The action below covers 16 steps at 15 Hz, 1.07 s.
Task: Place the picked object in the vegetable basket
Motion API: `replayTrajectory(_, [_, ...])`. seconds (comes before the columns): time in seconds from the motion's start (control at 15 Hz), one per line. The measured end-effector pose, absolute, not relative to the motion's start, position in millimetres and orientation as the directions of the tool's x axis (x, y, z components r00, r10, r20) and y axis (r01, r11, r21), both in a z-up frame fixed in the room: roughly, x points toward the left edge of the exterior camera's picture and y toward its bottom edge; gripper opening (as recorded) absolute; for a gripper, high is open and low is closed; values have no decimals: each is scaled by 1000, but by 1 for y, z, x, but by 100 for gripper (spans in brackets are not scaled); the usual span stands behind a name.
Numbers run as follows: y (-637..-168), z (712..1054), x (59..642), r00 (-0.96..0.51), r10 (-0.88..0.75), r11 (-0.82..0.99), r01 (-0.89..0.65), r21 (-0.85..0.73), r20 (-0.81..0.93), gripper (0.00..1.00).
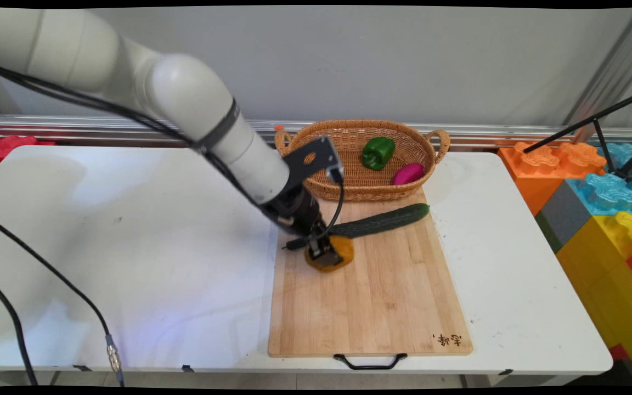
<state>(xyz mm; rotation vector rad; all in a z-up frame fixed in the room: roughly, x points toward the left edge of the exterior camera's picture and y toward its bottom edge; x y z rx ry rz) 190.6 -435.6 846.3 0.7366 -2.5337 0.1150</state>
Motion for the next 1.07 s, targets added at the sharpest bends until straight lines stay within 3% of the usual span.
replayTrajectory(0.27, [-453, 887, 185, -712, -481, 834, -551, 17, 512, 0])
replayTrajectory(0.6, [-513, 929, 197, -668, -483, 760, -641, -108, 566, 0])
replayTrajectory(0.8, [-559, 933, 217, -626, -512, 676, -716, -173, 588, 0])
replayTrajectory(1.07, [-610, 910, 241, -577, -563, 582, -785, -211, 592, 0])
